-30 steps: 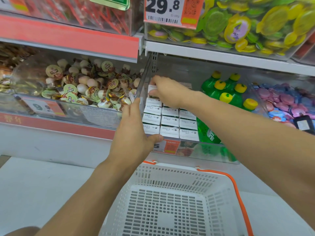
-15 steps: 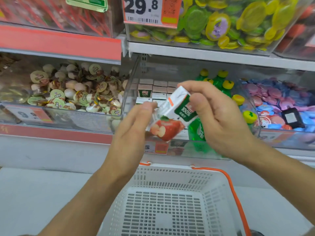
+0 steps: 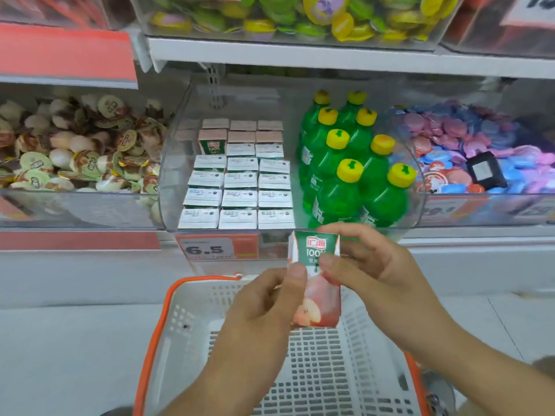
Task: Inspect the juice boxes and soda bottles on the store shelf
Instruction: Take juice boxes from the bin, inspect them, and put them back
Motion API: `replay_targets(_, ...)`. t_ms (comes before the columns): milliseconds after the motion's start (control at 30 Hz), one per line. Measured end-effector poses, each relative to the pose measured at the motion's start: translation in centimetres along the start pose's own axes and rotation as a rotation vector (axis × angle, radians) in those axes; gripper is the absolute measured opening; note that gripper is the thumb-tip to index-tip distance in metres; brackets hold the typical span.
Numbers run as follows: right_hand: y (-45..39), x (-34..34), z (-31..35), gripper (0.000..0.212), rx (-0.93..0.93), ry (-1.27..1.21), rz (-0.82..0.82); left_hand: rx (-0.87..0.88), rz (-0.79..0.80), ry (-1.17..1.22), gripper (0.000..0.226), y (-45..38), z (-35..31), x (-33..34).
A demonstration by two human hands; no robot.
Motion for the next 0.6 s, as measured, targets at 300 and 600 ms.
replay_targets(300, -0.1, 1.8, -3.2, 0.069, 0.081, -0.008, 0.231, -0.122, -0.034, 0.095, 0.034, 0.1, 2.2, -0.1)
replay_targets(600, -0.1, 2.8, -2.6, 0.081, -0.004, -0.063, 0.383, -0.189, -0.137, 0.207, 0.04, 0.5, 2.5, -1.3)
Point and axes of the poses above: each hand's wrist, its own y-axis away from the middle knuckle, its own x-axis out of the palm, z = x × y, the point moved 10 cm from there along -y, towards the middle knuckle, and after that the axes turned 13 degrees about x, right-handed, at the moved point
